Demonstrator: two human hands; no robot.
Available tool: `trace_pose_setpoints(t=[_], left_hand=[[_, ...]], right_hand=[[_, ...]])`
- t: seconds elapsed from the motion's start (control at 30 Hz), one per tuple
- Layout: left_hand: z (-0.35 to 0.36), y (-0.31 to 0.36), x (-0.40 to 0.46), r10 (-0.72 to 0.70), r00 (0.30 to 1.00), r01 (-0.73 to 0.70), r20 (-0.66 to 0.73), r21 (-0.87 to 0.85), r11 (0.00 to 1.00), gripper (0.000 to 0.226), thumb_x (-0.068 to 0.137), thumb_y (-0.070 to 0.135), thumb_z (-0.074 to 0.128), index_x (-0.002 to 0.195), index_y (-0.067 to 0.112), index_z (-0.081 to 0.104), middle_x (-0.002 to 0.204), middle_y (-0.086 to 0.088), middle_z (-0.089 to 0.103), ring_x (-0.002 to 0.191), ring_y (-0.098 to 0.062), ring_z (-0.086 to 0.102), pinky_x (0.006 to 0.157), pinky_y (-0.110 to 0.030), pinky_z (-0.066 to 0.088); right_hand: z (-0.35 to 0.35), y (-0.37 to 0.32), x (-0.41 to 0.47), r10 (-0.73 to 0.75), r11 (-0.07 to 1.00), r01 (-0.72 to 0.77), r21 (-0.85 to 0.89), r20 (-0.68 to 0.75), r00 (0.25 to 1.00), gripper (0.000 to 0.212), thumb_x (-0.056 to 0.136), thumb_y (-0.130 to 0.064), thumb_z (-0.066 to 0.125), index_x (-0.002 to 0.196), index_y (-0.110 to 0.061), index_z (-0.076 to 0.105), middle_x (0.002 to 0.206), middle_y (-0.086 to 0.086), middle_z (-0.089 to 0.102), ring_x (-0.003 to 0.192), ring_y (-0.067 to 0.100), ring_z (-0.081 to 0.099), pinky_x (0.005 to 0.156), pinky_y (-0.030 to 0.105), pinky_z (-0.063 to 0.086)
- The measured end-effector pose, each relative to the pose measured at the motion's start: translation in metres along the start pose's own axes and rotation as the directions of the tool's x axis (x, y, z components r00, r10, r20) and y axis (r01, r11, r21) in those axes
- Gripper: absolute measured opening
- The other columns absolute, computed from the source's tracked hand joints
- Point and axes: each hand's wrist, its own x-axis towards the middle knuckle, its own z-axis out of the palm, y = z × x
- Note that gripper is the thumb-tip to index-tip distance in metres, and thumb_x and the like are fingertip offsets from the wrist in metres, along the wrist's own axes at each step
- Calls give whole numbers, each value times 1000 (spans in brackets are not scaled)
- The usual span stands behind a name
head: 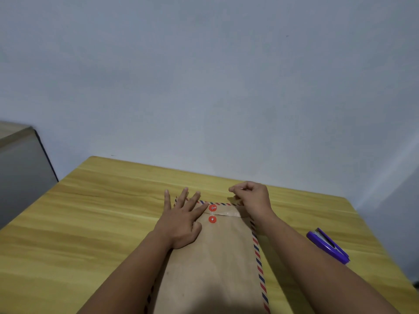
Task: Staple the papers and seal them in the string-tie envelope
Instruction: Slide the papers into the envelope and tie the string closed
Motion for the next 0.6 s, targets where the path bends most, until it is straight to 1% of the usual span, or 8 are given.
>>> trace_pose_setpoints(t=[0.07, 0.13, 0.2, 0.3, 0.37, 0.43, 0.5, 0.6], left_hand=[[0, 0, 0, -4, 1000, 5, 14, -22, 1000, 70, 89, 50, 14, 159, 46, 7, 171, 7, 3, 157, -20, -10, 112, -67, -24], [-1, 0, 0, -11, 1000, 12, 22, -50, 999, 68, 92, 49, 17, 158, 47, 6, 170, 9, 4, 157, -18, -8, 115, -64, -22], [-1, 0, 0, -12, 1000, 13, 17, -60, 998, 66, 94, 48, 20, 158, 48, 6, 170, 9, 4, 157, -17, -8, 118, -62, -19], [0, 0, 0, -20, 1000, 21, 12, -71, 997, 65, 94, 48, 20, 158, 48, 6, 170, 10, 5, 157, -16, -8, 120, -61, -15], [1, -1, 1, -23, 1000, 24, 8, -82, 996, 65, 94, 49, 19, 158, 49, 8, 170, 11, 5, 157, -15, -7, 121, -60, -15], [1, -1, 1, -22, 1000, 23, 12, -89, 996, 65, 94, 49, 18, 158, 49, 9, 170, 12, 5, 157, -14, -7, 121, -59, -15], [1, -1, 1, -23, 1000, 24, 13, -93, 995, 64, 94, 50, 18, 158, 50, 9, 170, 12, 5, 157, -14, -7, 121, -59, -15], [2, -1, 2, -30, 1000, 30, 7, -99, 995, 64, 94, 49, 19, 157, 50, 10, 170, 12, 7, 157, -14, -6, 121, -58, -15]], right_hand=[[0, 2, 3, 125, 981, -128, 144, 30, 992, 7, 92, -2, 74, 94, 5, 75, 95, 14, 81, 59, 10, 66, 53, 23, 51], [1, 5, 2, 210, 929, -232, 290, 105, 972, 6, 97, -2, 67, 100, 2, 70, 100, 15, 81, 67, 14, 69, 58, 24, 54], [1, 11, 1, 206, 929, -238, 281, 141, 968, 7, 100, -3, 65, 101, 3, 69, 100, 17, 81, 74, 18, 73, 63, 26, 60], [-1, 23, 0, 101, 988, -115, 105, 128, 987, 8, 98, 1, 67, 97, 8, 68, 95, 25, 78, 79, 25, 73, 67, 32, 60], [-6, 32, -2, -5, 999, 10, -43, 125, 992, 5, 96, 1, 68, 92, 5, 70, 87, 21, 79, 78, 25, 73, 71, 37, 58], [-13, 36, -5, -107, 956, 147, -253, 163, 981, 9, 93, -4, 72, 86, -10, 75, 82, 7, 80, 80, 19, 75, 79, 38, 61], [-19, 37, -12, -149, 860, 255, -442, 260, 954, 12, 93, -13, 76, 86, -22, 79, 85, -5, 79, 86, 11, 74, 81, 30, 61], [-18, 37, -24, -171, 794, 299, -529, 278, 945, 7, 92, -20, 78, 90, -25, 83, 89, -13, 78, 87, 3, 71, 80, 22, 58]])
